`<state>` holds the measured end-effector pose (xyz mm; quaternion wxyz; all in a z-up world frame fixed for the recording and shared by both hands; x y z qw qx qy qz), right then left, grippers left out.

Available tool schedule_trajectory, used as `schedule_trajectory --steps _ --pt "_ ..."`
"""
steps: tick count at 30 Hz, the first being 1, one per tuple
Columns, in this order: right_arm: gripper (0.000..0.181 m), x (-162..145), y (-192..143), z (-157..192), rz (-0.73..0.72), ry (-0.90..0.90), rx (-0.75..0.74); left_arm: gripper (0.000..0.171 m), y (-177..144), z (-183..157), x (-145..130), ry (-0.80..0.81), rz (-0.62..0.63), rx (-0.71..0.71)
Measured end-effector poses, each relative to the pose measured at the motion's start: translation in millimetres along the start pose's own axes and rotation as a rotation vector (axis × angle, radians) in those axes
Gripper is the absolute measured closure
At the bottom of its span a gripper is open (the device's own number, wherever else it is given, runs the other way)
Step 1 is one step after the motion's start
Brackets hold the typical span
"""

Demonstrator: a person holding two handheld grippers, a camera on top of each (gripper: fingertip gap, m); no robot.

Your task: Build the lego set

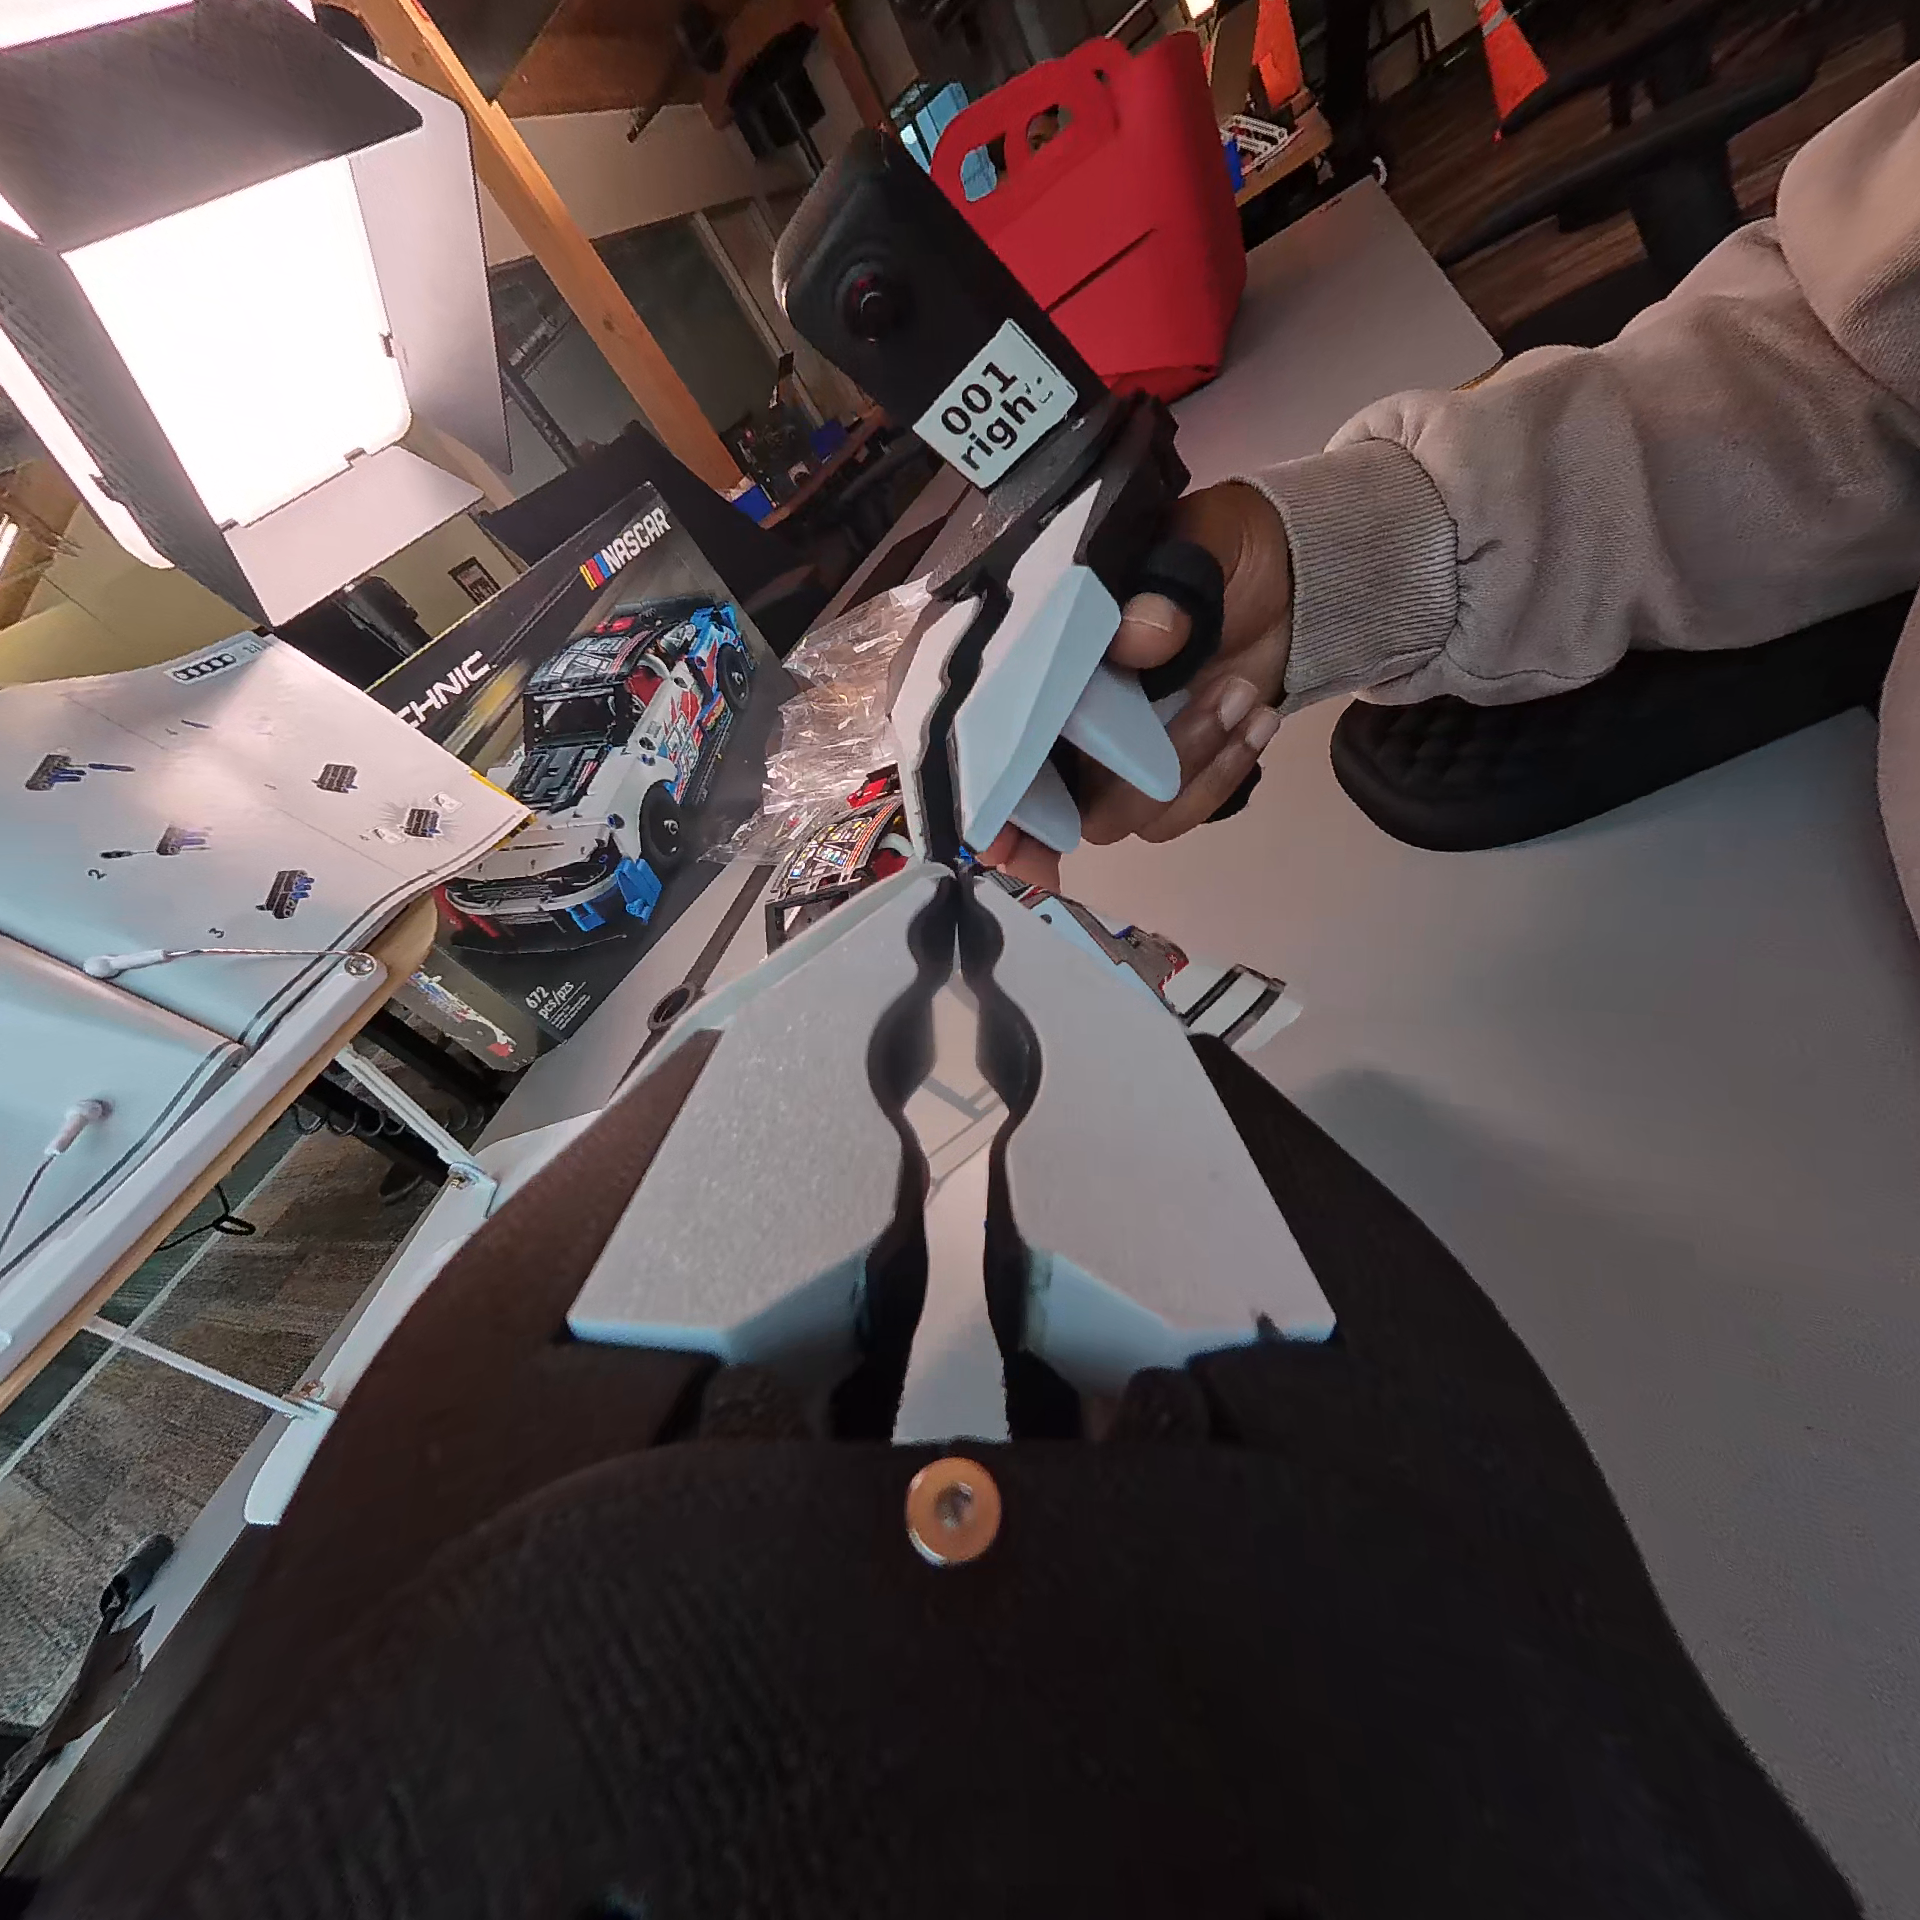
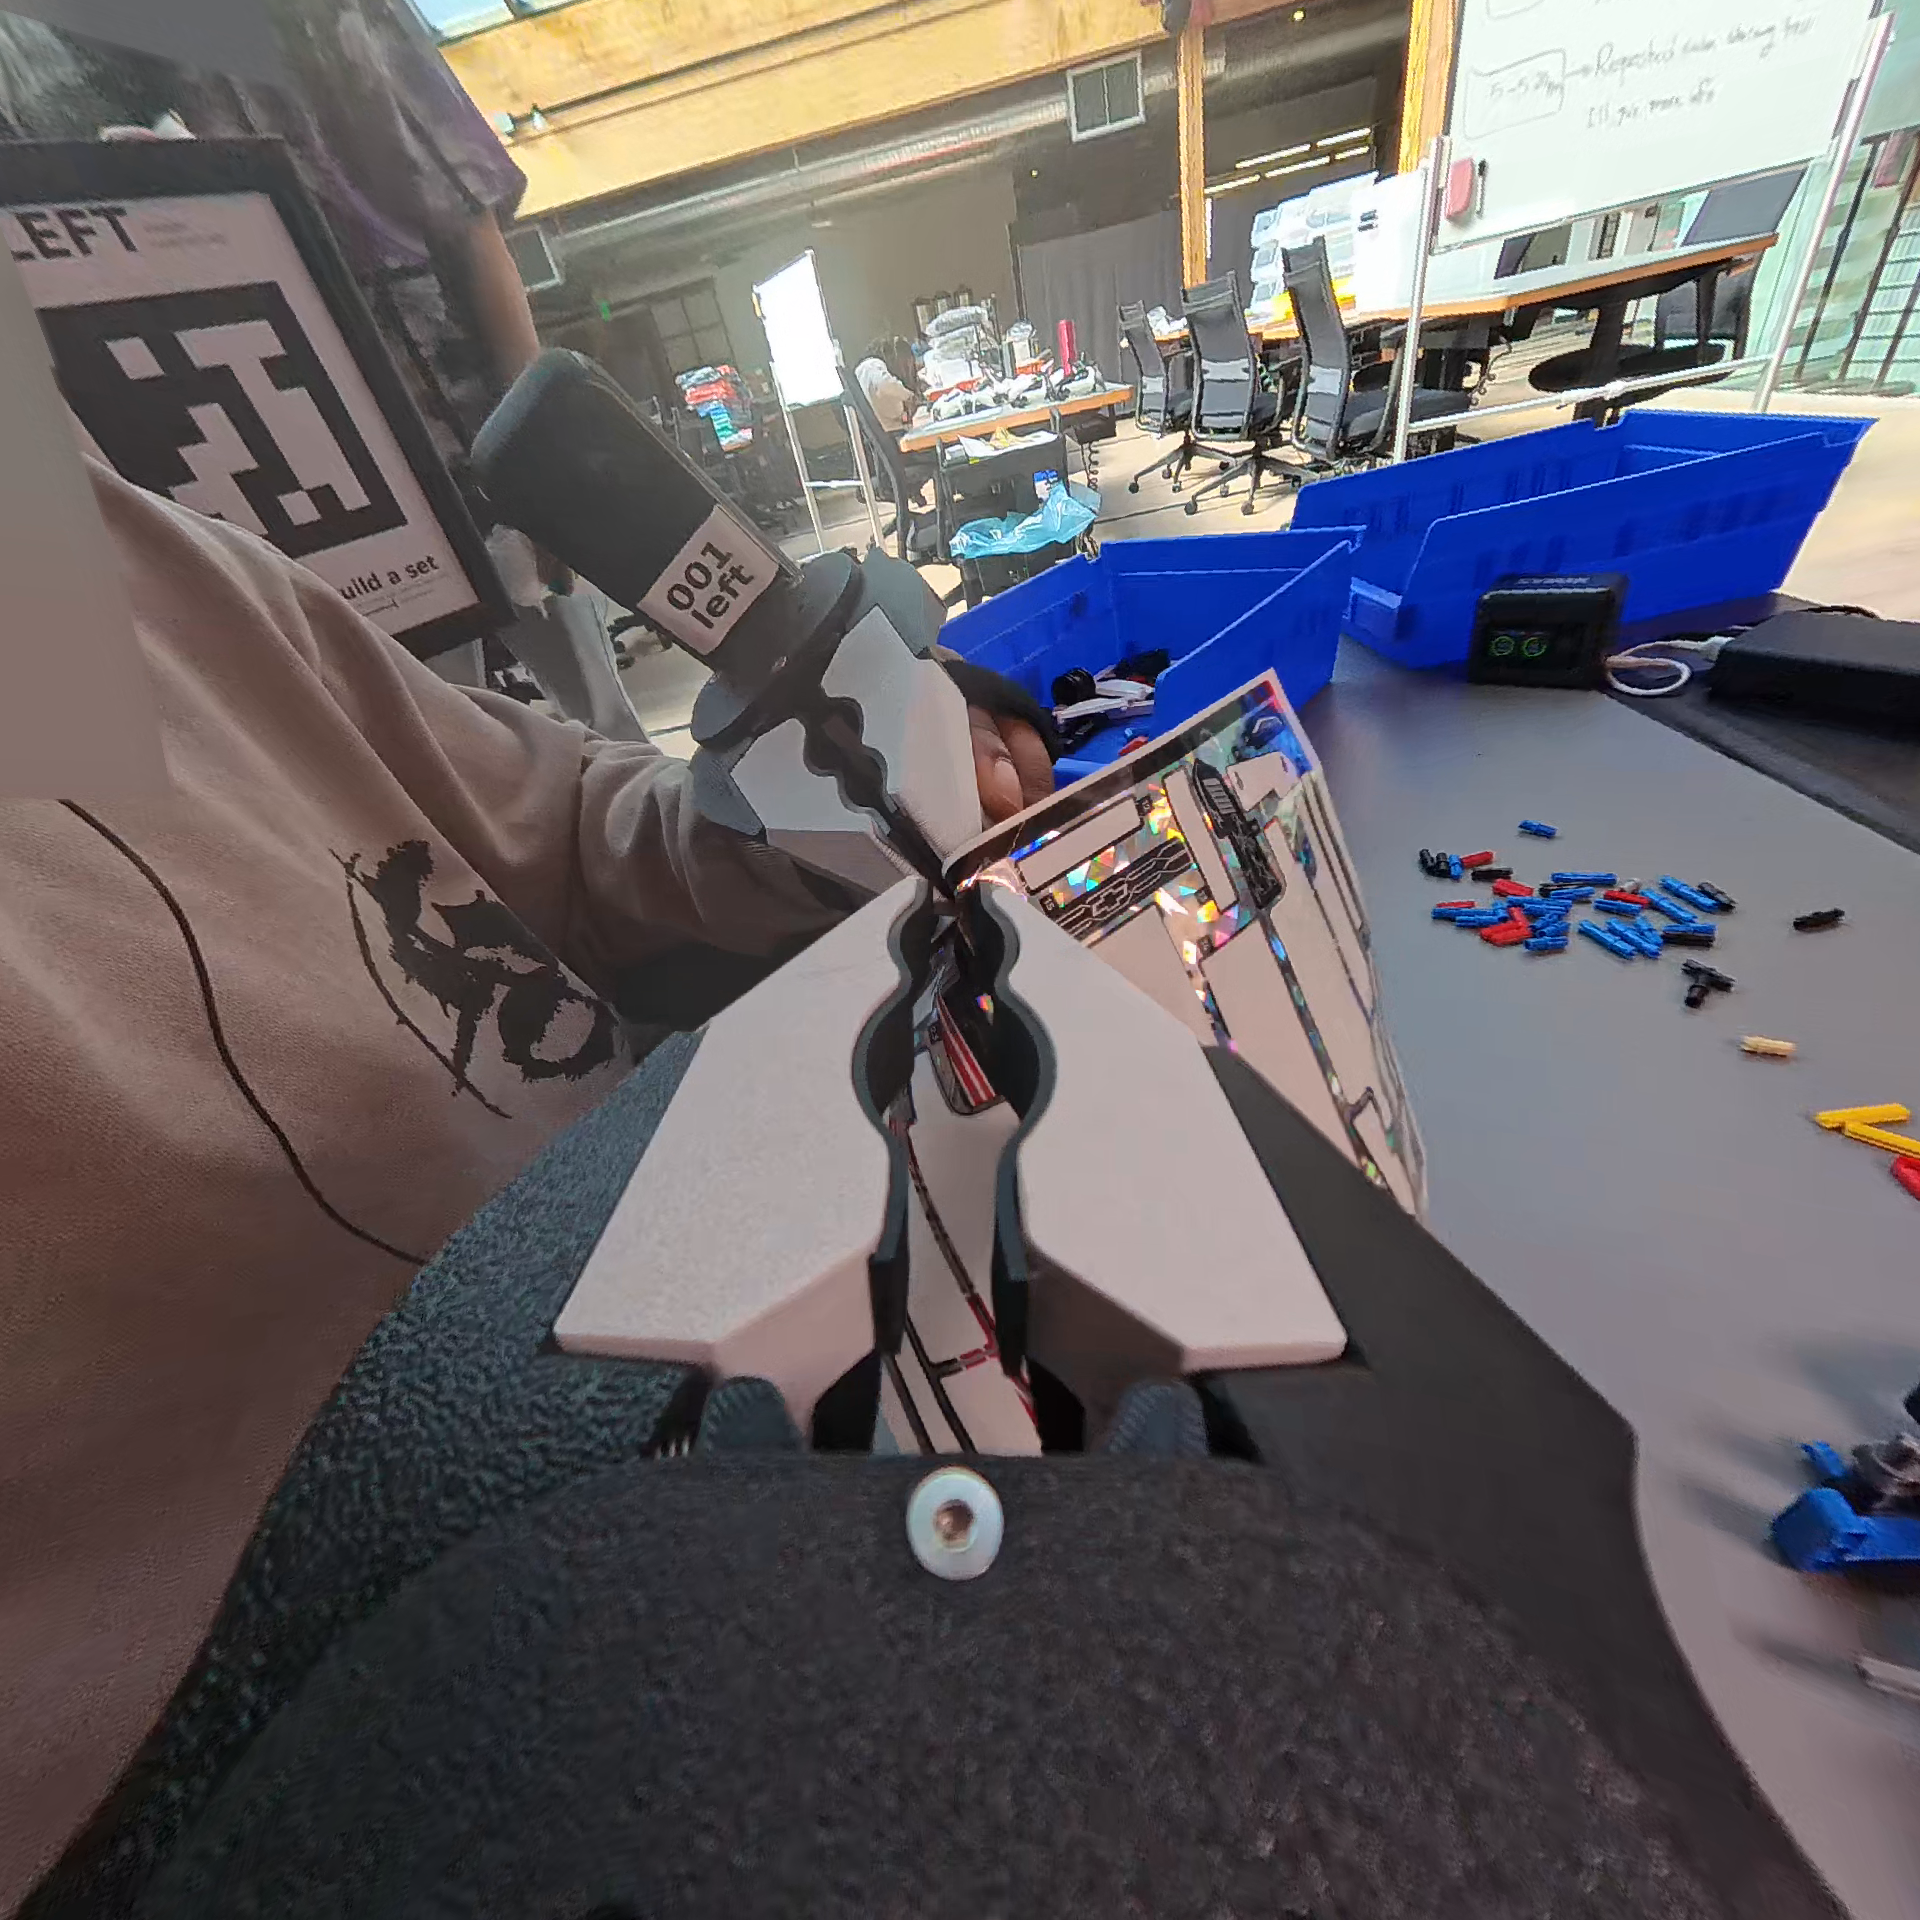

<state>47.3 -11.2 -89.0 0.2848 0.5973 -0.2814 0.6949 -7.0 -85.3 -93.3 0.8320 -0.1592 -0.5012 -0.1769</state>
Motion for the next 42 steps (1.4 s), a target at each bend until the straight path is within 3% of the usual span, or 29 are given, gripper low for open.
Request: schedule_trajectory --steps 11,16,25,34,42 --pt "0.181 -2.7 -0.7 -2.1 0.028 0.001 -0.001 0.171 1.1 -1.1 -1.2 0.010 0.009 -0.001" --pt "0.181 -4.0 -1.9 -3.2 -0.005 0.102 0.062 0.171 1.3 -2.5 0.0 0.004 0.003 -0.012" --pt "0.181 -5.9 -6.3 -14.9 -0.117 0.470 0.175 0.171 -2.4 0.6 1.0 -0.019 -0.006 -0.012" --pt "0.181 -1.0 -12.7 -19.5 -0.166 0.463 0.148 0.171 -2.8 4.3 -0.7 -0.053 -0.011 -0.010" --pt "0.181 18.5 -34.0 -28.9 -0.336 0.408 0.066 0.171 -11.8 35.0 -7.9 -0.158 -0.003 0.033"
Point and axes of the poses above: each gripper's, where its closed fingertips meet, y out along the fingers, x out of its top, z = x × y across the jaws, the point moved 5 cm from there along -y, back along the fingers, and after that the axes turned 4 degrees about -y, right-handed, at the moved point
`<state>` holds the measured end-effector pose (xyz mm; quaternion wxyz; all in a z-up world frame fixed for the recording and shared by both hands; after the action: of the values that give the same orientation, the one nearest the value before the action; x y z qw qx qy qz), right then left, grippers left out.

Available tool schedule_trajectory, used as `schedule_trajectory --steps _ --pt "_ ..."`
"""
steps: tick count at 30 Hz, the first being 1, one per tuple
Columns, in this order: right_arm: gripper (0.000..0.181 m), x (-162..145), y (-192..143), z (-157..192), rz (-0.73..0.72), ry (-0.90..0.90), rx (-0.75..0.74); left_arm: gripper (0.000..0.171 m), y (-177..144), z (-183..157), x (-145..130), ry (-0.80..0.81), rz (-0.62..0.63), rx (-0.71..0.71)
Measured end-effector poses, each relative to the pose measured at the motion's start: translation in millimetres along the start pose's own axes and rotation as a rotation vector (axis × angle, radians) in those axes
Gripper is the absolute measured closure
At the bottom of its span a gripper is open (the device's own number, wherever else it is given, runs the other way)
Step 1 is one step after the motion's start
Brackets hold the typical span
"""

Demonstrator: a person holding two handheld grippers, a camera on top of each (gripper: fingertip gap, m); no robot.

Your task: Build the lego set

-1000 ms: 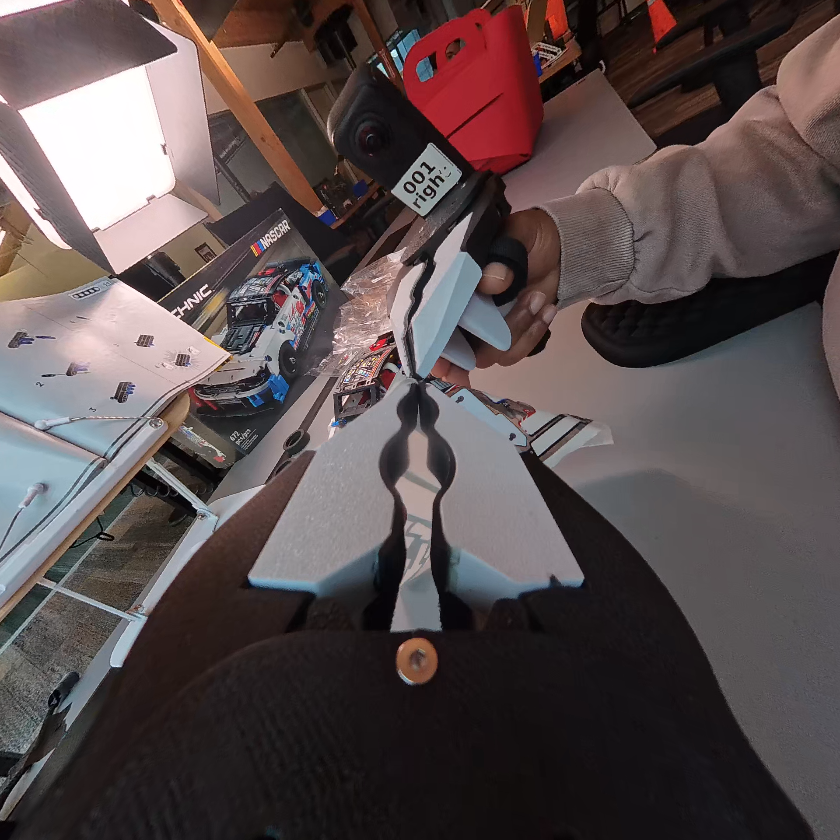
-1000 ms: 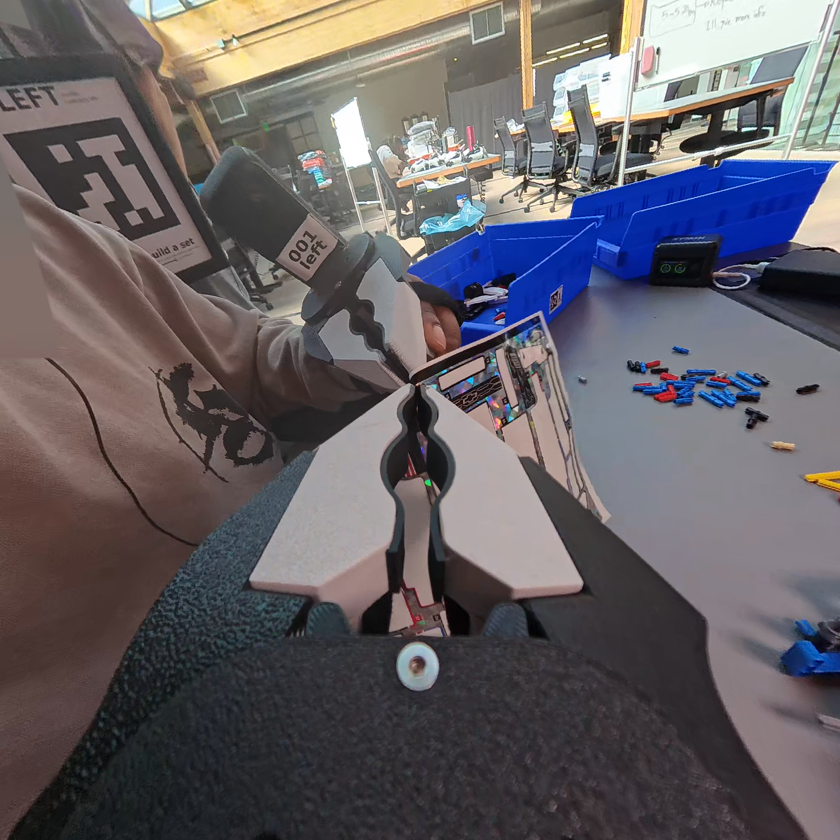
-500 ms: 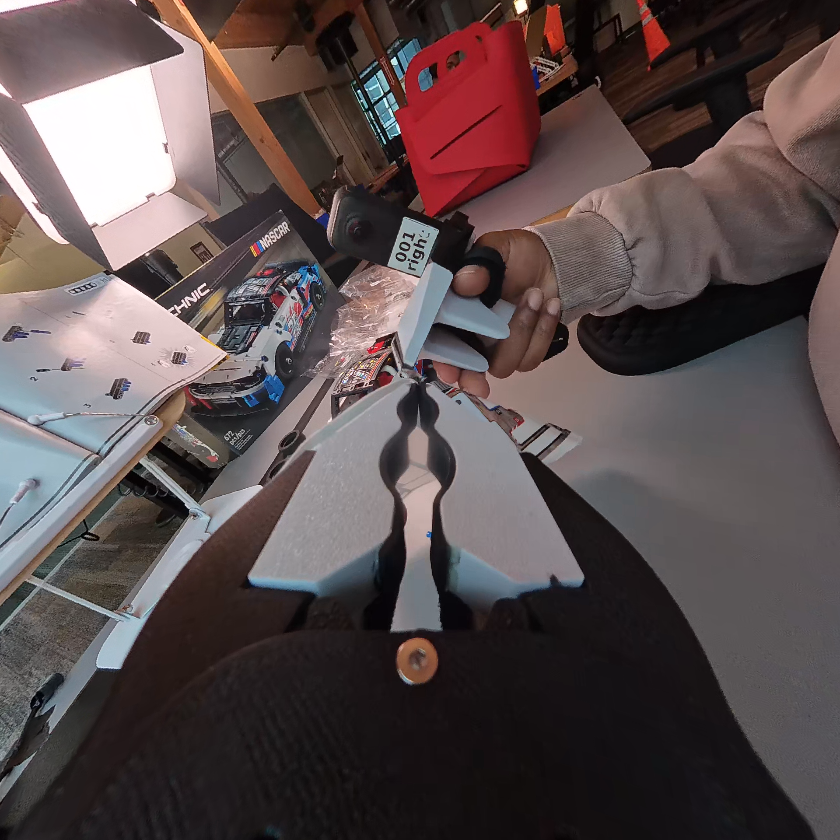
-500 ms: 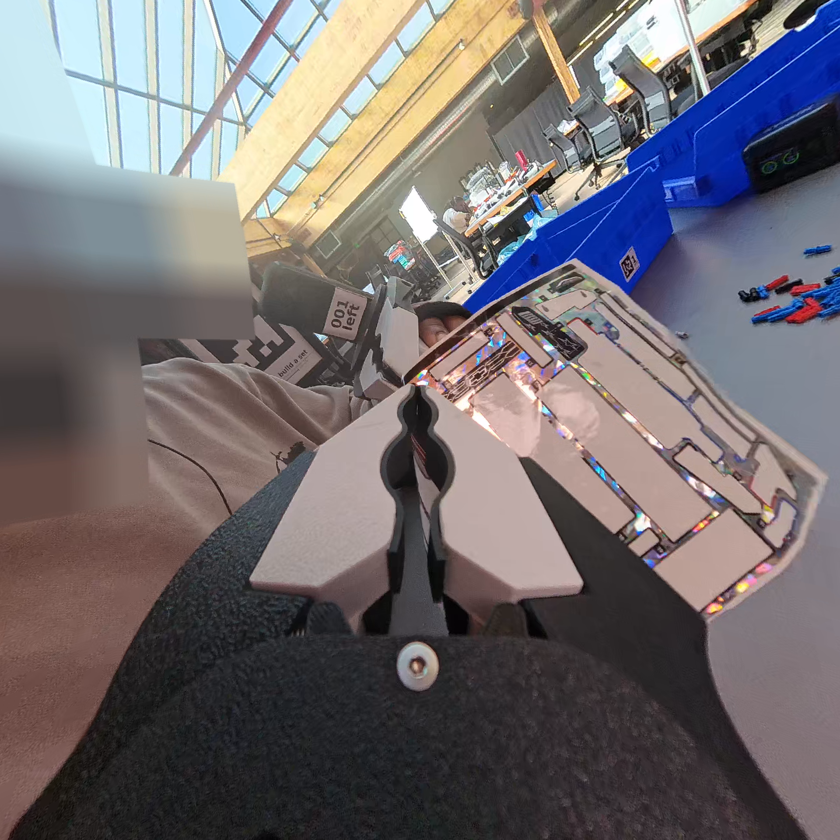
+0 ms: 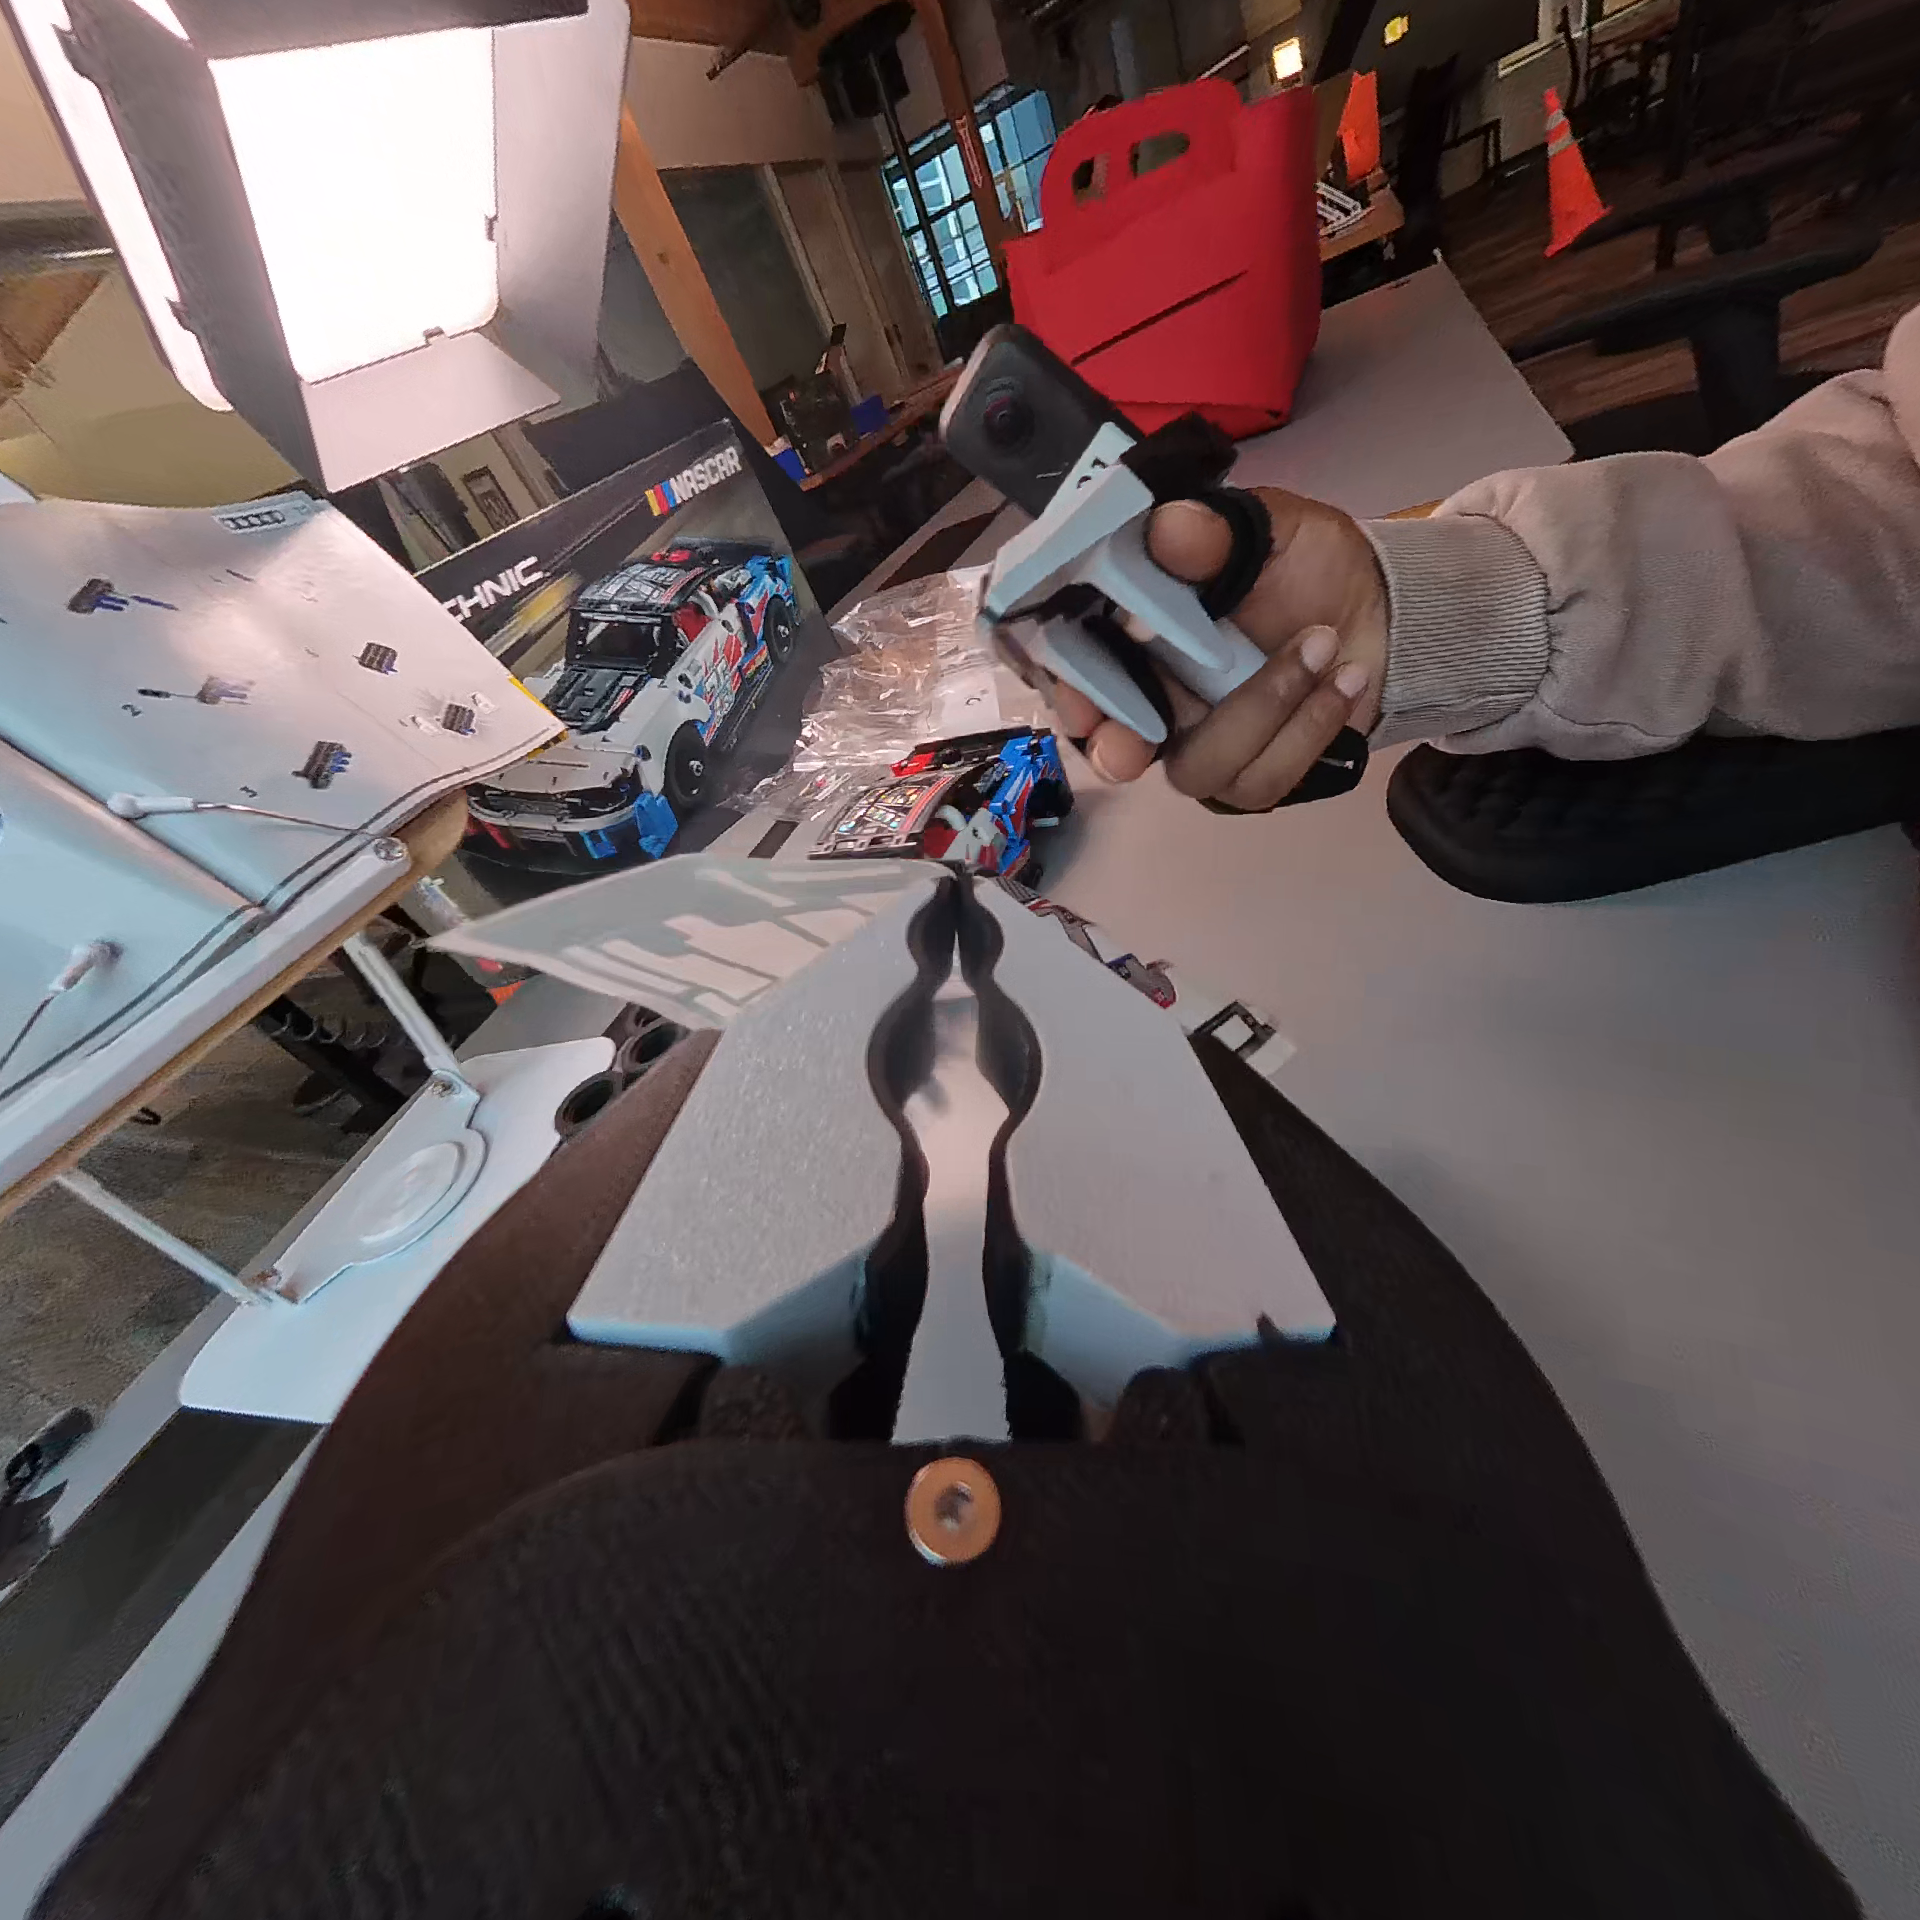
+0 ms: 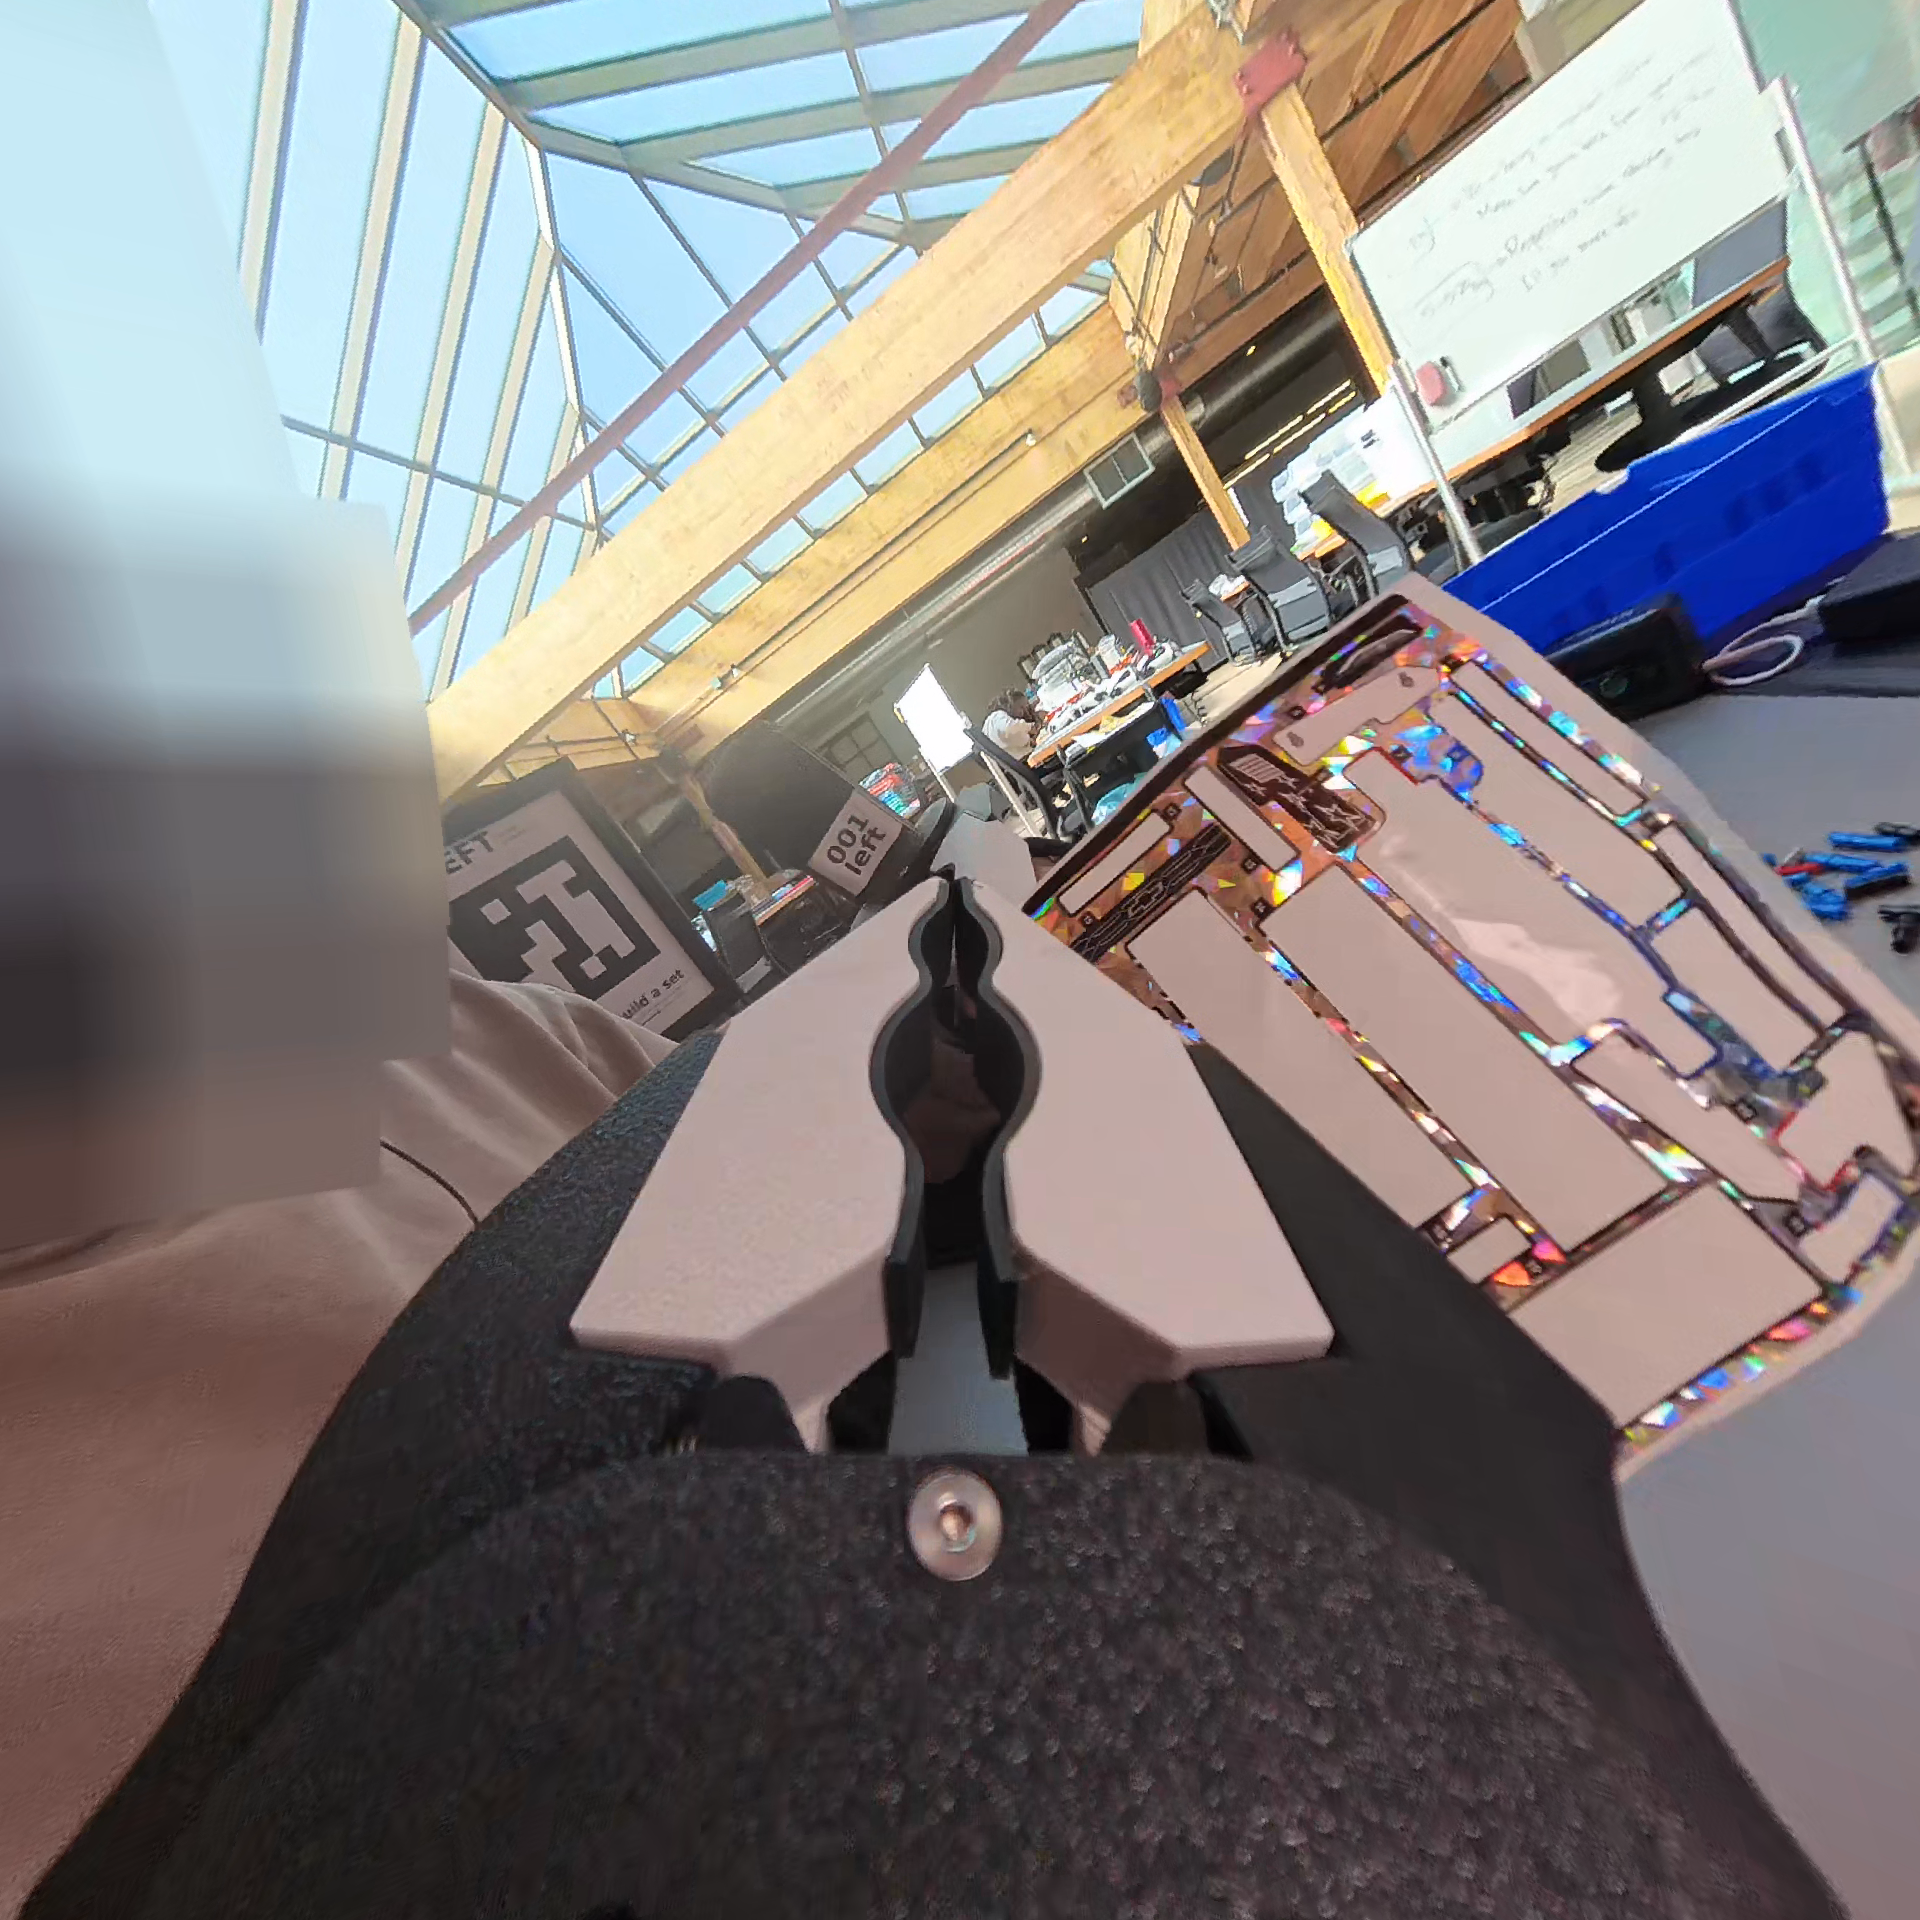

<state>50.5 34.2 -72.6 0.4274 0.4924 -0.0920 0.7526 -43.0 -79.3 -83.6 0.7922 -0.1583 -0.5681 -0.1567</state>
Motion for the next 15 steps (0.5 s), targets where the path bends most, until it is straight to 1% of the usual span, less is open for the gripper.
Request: schedule_trajectory --steps 2,4,6,8,10,12,13,15 --pt "0.181 6.8 -5.6 1.6 -0.040 -0.032 -0.013 0.171 -6.0 19.8 3.6 -0.010 0.011 0.029" --pt "0.181 12.7 -13.1 0.1 -0.070 -0.064 -0.051 0.171 -16.8 49.2 11.9 -0.046 0.012 0.061" --pt "0.181 16.3 -21.6 -2.4 -0.083 -0.103 -0.096 0.171 -30.5 89.1 17.1 -0.104 0.027 0.110" --pt "0.181 18.1 -29.6 -6.0 -0.085 -0.134 -0.140 0.171 -45.0 133.9 17.5 -0.204 0.018 0.140" --pt "0.181 18.7 -36.1 -9.7 -0.085 -0.149 -0.169 0.171 -58.8 184.2 9.3 -0.284 0.005 0.219" --pt "0.181 19.1 -40.5 -13.3 -0.090 -0.149 -0.187 0.171 -69.0 228.6 -5.7 -0.384 0.004 0.266" --pt "0.181 19.0 -42.2 -14.5 -0.091 -0.152 -0.193 0.171 -72.9 247.0 -12.7 -0.413 -0.006 0.282" --pt "0.181 18.5 -44.8 -16.2 -0.090 -0.166 -0.209 0.171 -79.5 274.8 -21.1 -0.405 -0.042 0.306"
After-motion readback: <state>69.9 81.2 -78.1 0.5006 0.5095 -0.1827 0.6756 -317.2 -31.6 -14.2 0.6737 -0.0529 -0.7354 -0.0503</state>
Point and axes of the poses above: each gripper's, where its closed fingertips meet, y out along the fingers, x out of its top, z = x × y across the jaws, the point moved 5 cm from there along -y, back along the fingers, and after that the axes turned 4 degrees about -y, right-handed, at the moved point
